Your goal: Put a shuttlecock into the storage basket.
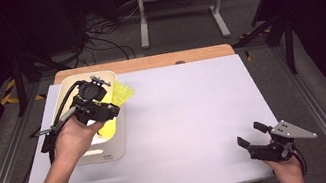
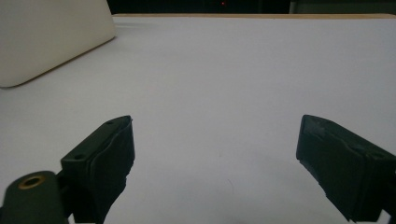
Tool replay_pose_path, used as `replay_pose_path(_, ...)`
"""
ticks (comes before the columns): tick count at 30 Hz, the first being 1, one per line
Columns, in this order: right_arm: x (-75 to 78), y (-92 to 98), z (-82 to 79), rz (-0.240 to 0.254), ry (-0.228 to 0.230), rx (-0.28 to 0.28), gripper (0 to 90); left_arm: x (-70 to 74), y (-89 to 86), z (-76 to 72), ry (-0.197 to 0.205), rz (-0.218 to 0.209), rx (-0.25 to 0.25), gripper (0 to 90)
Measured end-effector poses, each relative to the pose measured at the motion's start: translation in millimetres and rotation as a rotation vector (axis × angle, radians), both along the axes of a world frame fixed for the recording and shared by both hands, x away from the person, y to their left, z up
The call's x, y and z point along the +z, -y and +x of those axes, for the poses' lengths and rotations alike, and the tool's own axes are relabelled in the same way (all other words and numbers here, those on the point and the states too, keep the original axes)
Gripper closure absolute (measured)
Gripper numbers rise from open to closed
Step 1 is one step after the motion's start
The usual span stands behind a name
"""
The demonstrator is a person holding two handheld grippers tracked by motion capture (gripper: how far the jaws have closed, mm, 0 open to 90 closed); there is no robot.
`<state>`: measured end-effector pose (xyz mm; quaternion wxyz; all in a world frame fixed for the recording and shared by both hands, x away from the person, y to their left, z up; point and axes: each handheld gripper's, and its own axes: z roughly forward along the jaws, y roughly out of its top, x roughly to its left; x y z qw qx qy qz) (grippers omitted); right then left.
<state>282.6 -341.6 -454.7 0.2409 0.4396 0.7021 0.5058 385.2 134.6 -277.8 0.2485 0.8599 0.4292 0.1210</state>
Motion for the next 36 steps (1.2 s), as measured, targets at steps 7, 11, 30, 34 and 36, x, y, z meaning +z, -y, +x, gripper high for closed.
replay_pose_path(7,0.0,0.5,0.1,0.002,0.000,-0.002,12.3,-0.8,-5.1,1.0,-0.002,0.005,0.009,65.5)
replay_pose_path(11,-0.1,0.5,0.2,0.001,-0.001,-0.002,12.3,-1.1,-6.1,1.1,-0.003,0.012,0.011,65.5)
replay_pose_path(30,0.2,0.2,-0.2,0.001,0.001,-0.002,12.3,-3.0,-18.6,2.5,0.001,0.020,0.050,65.5)
replay_pose_path(34,0.2,0.2,-0.1,0.001,0.001,-0.002,12.3,-4.3,-22.9,3.3,0.000,0.020,0.060,65.5)
replay_pose_path(36,0.2,0.2,-0.1,0.001,0.001,-0.002,12.3,-5.2,-24.2,3.5,-0.004,0.018,0.065,65.5)
